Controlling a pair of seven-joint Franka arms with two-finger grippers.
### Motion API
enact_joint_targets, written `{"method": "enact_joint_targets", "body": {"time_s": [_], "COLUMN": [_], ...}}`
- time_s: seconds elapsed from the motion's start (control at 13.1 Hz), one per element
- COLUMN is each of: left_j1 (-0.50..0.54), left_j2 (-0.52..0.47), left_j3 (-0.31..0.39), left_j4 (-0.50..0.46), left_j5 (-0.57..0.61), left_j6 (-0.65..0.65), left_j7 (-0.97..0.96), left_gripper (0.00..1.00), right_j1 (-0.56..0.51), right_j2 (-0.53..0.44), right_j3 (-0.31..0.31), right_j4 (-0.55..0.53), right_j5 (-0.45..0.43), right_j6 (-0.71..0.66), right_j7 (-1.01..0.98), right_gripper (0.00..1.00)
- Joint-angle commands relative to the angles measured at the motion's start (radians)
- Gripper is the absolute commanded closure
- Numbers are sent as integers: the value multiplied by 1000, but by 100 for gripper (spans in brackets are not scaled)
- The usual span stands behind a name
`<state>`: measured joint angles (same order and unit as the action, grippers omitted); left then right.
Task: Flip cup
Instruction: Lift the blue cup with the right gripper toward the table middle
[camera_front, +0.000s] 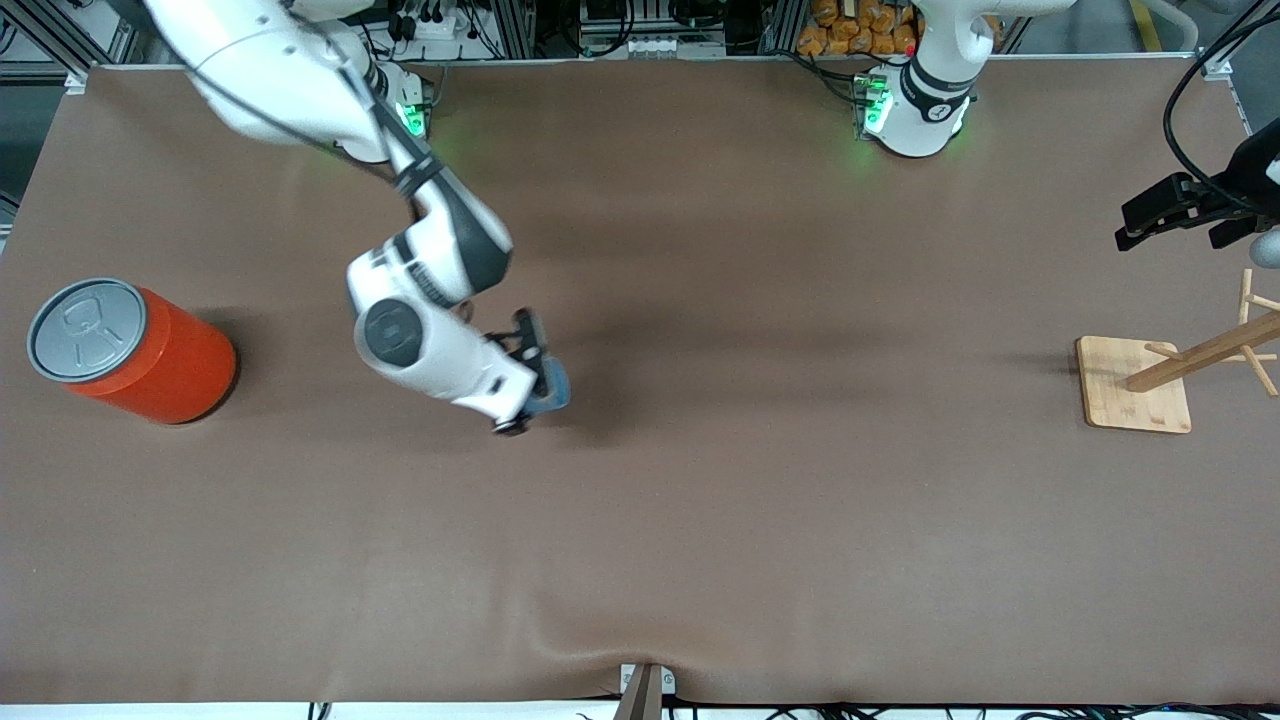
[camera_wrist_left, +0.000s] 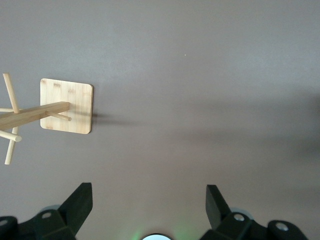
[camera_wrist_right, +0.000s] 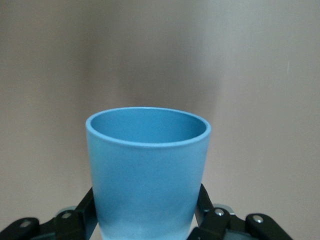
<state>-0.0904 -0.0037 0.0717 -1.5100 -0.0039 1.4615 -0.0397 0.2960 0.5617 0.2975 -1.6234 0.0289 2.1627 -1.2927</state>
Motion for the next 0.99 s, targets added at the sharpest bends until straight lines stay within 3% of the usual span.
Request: {"method": "enact_joint_targets", "body": {"time_s": [0.0, 0.23, 0.61, 0.91], "left_j1": [6, 5, 6, 8], "left_j2": [10, 19, 28, 34], "left_j3": [-1, -1, -1, -1], "left_j4": [8, 8, 8, 7], "left_j5": [-16, -16, -39, -42], "left_j6": [-13, -13, -13, -13], "left_j7": [20, 21, 21, 21], "left_gripper": [0, 0, 0, 0], "right_j1": [128, 254, 313, 397], "right_j2": [-11, 6, 124, 179], "right_j3": [-14, -23, -28, -116], "right_j4": [46, 51, 53, 66], "right_j5": [8, -10, -95, -118], "right_j6": [-24, -4, 251, 315], "right_j7": [154, 362, 452, 492], "right_gripper": [54, 54, 54, 48]}}
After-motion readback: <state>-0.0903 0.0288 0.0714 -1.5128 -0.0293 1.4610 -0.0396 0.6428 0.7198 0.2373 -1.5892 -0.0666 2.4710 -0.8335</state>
